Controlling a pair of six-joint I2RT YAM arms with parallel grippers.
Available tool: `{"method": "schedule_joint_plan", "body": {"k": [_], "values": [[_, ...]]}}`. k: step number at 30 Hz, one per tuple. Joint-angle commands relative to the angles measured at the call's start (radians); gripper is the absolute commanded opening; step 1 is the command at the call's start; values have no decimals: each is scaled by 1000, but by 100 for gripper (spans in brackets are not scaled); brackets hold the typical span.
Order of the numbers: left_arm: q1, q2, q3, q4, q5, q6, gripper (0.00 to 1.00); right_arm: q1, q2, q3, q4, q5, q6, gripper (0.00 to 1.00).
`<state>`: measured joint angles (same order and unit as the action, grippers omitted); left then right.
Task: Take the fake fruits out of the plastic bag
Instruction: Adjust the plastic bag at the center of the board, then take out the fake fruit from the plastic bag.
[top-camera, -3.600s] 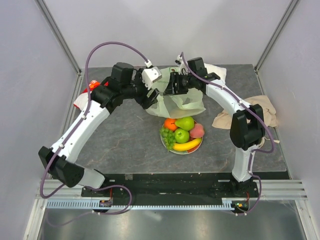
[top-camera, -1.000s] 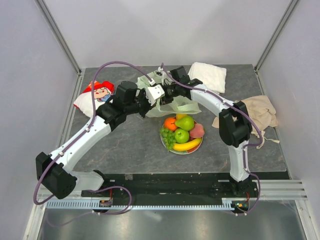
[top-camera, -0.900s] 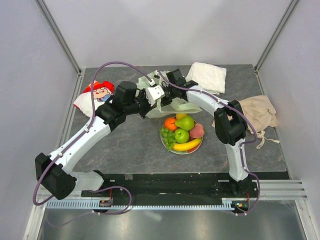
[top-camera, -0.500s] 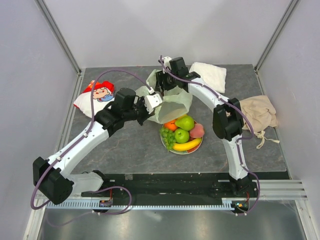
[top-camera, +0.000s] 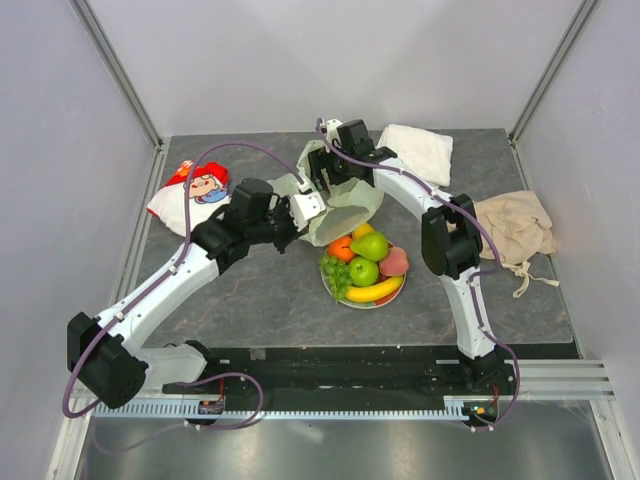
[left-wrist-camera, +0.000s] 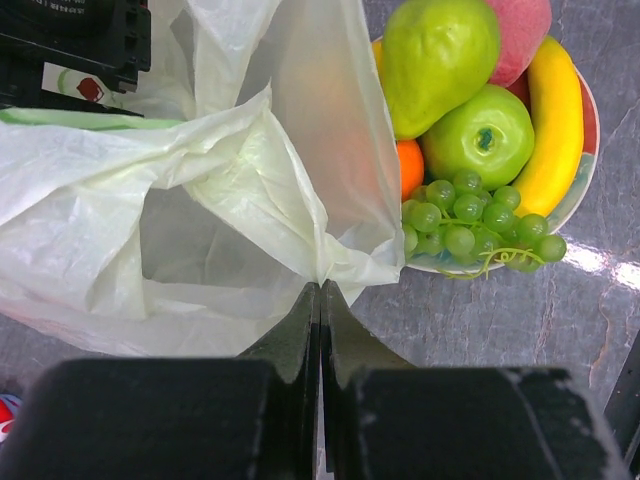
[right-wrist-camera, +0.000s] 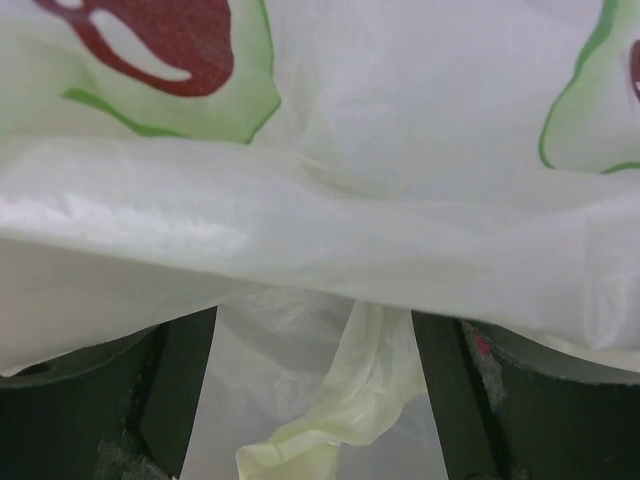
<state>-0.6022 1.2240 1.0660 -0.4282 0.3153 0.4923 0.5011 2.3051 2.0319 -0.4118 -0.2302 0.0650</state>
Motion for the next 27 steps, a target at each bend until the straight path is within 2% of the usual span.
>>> {"method": "schedule_joint_plan", "body": {"k": [1,5,11,16,18,20,22,24,27], "values": [[-1,5,20,22,-4,23,2,4,-93,2,21,-124,33,85],[-1,5,25,22,-1,17,2,11,-124,-39,27,-201,90,84],[-1,3,31,23,-1,2,2,25,-78,-70,56,-259,176,77],[1,5,32,35,2,-11,2,33,-24,-131,135,-351,285,79],[2,5,34,32,-1,-9,2,33,7,-127,146,-331,285,80],[4,5,29,31,2,0,2,34,30,-89,140,-246,257,85],[7,5,31,20,-4,2,2,34,50,-41,127,-201,190,88],[15,-1,35,11,-5,-4,2,36,73,23,107,-124,126,96],[22,-8,29,-4,10,9,2,34,86,83,96,-98,79,98]]}}
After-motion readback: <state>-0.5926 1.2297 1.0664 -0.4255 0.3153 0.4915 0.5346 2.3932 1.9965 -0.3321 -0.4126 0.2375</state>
